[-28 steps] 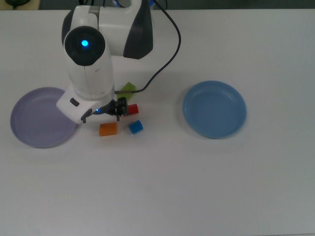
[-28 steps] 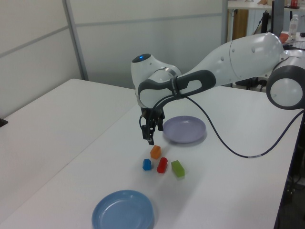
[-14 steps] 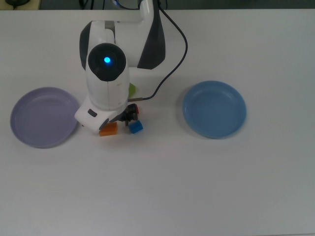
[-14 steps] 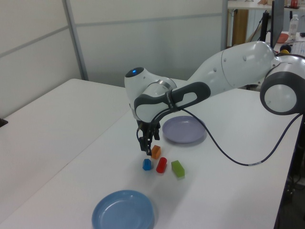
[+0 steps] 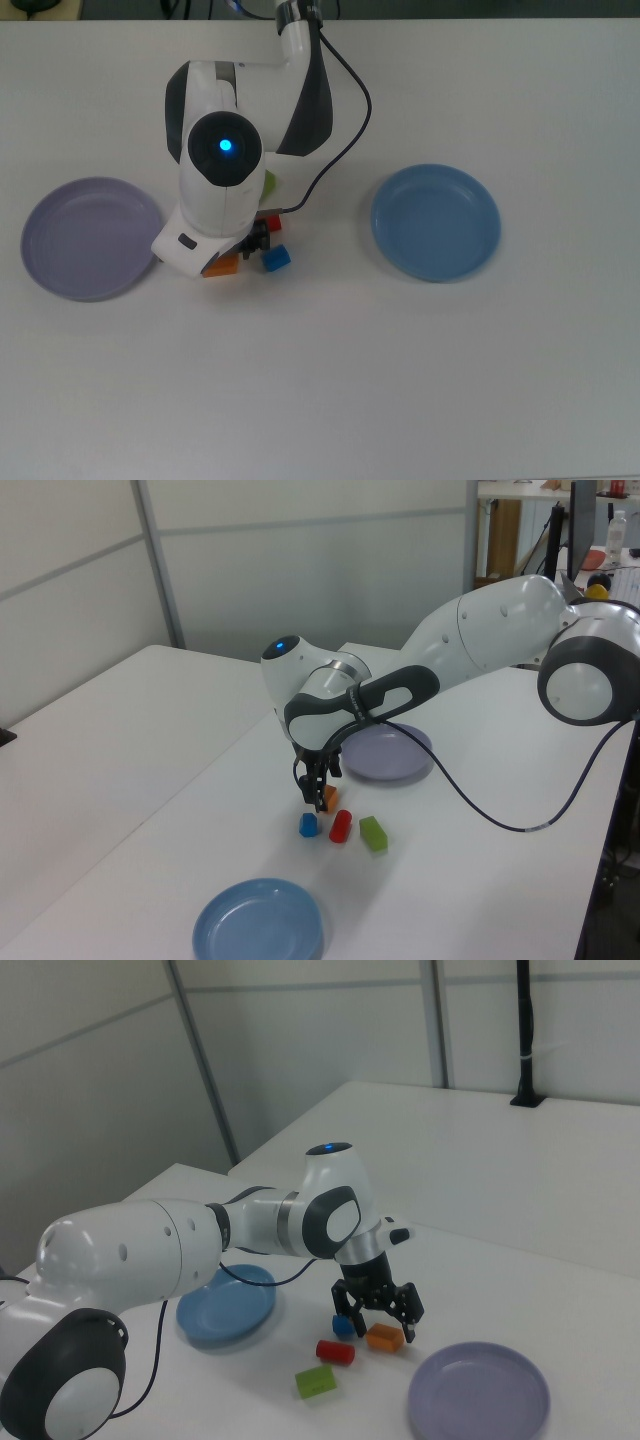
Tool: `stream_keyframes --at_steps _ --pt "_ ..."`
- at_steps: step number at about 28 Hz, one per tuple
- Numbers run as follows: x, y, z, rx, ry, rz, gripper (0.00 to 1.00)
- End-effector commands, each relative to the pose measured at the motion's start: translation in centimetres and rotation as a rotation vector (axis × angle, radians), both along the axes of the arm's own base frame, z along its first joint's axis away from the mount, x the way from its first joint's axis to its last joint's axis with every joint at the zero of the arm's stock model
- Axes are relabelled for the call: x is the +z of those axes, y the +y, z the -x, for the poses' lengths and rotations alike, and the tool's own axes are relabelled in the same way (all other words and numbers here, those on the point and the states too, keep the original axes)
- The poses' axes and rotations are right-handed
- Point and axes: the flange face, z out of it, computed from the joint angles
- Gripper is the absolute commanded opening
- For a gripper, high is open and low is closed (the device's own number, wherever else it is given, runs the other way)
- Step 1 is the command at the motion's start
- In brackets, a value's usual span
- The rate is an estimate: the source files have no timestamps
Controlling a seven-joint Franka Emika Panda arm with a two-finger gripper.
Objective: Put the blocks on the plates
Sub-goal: 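Lower the gripper onto the orange block and close on it, then carry the orange block to the light blue plate and release it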
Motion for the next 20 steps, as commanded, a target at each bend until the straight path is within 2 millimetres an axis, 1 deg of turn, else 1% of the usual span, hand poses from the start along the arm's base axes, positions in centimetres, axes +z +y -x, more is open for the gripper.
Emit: stream_keyframes --at_steps 1,2,4,8,9,13,20 --pt "-0.58 -0.11 0.42 -0.01 -0.01 0.031 0.42" --pt "-0.65 -0.1 0.46 -0.014 -0.009 0.03 0.37" --pt "-0.93 -0.1 0.6 -0.012 -0.003 0.032 0.32" --pt "-1.13 0.02 0.71 -0.011 0.001 0.033 0.12" --pt "-1.24 0.02 0.71 -0.011 0.003 0.032 0.0" --pt "-1.17 0.11 0.67 -0.009 0.002 0.031 0.0" --pt "-0.41 0.02 0.48 -0.016 -0.012 0.026 0.0"
